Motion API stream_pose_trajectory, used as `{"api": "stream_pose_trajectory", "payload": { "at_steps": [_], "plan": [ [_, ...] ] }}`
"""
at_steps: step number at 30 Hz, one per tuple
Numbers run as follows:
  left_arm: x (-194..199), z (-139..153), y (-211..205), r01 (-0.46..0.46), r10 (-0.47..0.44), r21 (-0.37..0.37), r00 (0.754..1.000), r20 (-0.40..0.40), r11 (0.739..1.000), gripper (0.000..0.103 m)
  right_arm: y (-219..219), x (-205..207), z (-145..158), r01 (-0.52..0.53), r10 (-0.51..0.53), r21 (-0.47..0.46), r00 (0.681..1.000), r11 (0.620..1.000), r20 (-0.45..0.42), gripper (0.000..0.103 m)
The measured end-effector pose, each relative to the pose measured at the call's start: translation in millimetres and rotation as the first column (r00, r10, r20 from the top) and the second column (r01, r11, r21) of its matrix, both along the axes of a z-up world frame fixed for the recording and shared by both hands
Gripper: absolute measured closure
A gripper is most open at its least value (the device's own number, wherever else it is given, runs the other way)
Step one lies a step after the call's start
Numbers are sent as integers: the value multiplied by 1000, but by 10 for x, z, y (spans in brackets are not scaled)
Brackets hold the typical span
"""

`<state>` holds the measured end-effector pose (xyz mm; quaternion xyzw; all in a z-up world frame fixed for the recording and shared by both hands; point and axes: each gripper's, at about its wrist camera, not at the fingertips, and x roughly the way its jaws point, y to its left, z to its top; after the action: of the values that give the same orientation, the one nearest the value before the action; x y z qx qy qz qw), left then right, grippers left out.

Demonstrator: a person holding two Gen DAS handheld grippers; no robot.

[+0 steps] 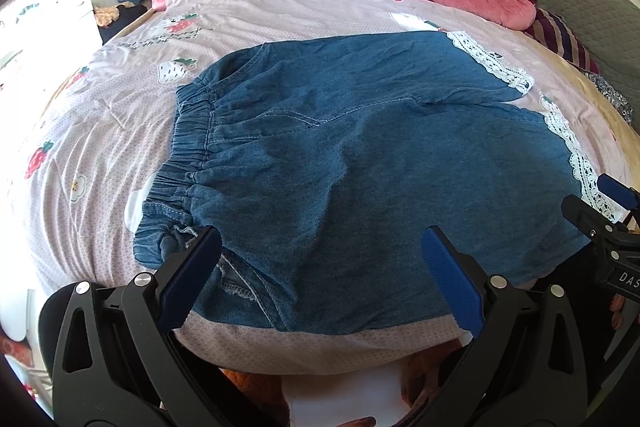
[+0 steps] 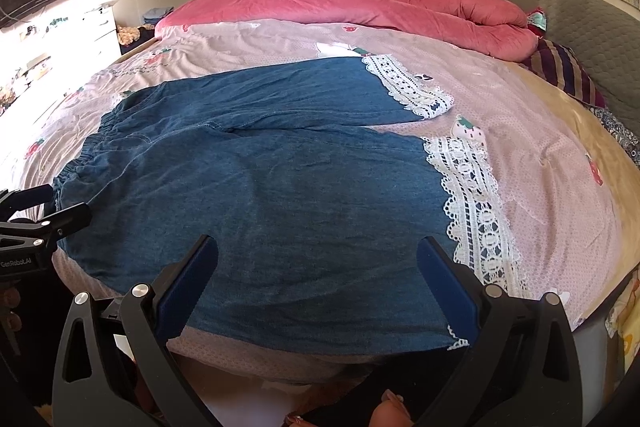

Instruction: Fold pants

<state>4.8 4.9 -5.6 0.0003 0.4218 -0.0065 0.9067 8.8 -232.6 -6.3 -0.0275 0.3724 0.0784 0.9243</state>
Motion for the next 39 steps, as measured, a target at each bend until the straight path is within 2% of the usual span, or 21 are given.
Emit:
{"api": "stream_pose_trajectory", "payload": {
  "at_steps": [5,10,14,17,21,24,26,28,30,34,35,36,39],
  "plan": [
    [100,-16,37,-6,6,-6,1000,-8,1000,9,44,113,-7,-13,13,1,1000,1000,-12,4],
    [264,29,133,-16,15,7,1000,17,1000,9,131,278,29,-53,52,-9,999,999,-10,4],
    [487,82,408,-71,72,-17,997,32,997,9,287,519,86,-127,127,-7,992,992,-27,4],
    [697,149,665,-115,115,2,992,47,993,9,416,736,133,-174,173,-3,984,985,-40,4],
    [1040,227,1011,-126,121,58,990,76,990,9,649,1100,156,-275,276,24,959,961,-63,4],
    [1349,172,1274,-120,118,36,992,45,992,9,811,1415,130,-311,312,22,945,950,-103,4],
    [1523,76,1404,-106,106,-7,994,3,994,9,930,1629,152,-328,326,-5,941,945,-93,4],
    [1628,2,1438,-79,79,-20,997,-17,997,11,1030,1792,176,-349,346,-21,935,937,-84,4],
    [1739,-50,1422,-37,36,-9,999,-27,999,27,1138,1979,190,-379,375,-36,923,925,-83,4],
    [1919,-102,1351,46,-47,-23,998,-35,999,43,1355,2303,207,-434,428,-65,900,899,-86,4],
    [1955,-123,1331,62,-63,-12,997,-37,998,50,1422,2380,199,-456,450,-64,888,887,-99,4],
    [2001,-158,1316,76,-76,-4,996,-48,997,69,1471,2447,187,-473,466,-62,879,879,-106,4],
    [2067,-242,1321,103,-105,-35,991,-79,994,87,1664,2652,143,-528,514,-84,846,845,-140,4]
  ]
}}
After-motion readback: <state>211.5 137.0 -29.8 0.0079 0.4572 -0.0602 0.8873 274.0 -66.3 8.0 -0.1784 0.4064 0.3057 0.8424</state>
